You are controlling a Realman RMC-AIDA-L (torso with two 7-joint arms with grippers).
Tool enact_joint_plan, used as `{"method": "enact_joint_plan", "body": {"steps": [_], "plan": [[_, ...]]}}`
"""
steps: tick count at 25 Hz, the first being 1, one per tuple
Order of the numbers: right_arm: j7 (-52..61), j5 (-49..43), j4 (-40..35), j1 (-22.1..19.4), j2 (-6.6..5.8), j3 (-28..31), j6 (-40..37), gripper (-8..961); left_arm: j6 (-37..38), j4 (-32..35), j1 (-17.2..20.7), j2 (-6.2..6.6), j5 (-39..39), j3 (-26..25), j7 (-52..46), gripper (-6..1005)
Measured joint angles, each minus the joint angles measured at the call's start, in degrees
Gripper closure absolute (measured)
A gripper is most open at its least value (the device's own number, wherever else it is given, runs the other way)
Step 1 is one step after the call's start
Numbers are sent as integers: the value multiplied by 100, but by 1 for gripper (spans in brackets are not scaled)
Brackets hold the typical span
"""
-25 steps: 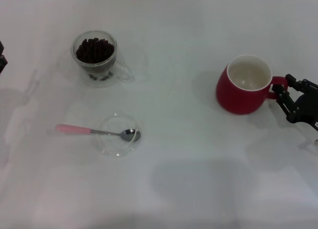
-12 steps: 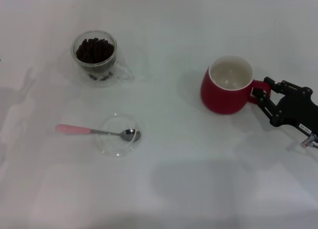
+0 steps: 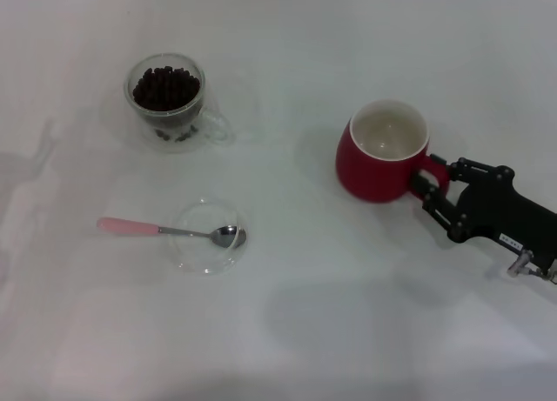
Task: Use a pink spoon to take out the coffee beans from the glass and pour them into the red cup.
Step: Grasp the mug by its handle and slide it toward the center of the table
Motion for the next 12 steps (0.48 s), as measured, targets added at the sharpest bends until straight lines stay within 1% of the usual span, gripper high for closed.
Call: {"method": "enact_joint_plan", "body": {"steps": [7,12], "plan": [[12,-1,-124,-1,0,-409,2,621,-8,7,39,0,0,-8,0,123],[109,3,-208,-1,0,-672,5,621,-50,126,134,4,0,-6,0,122]]}}
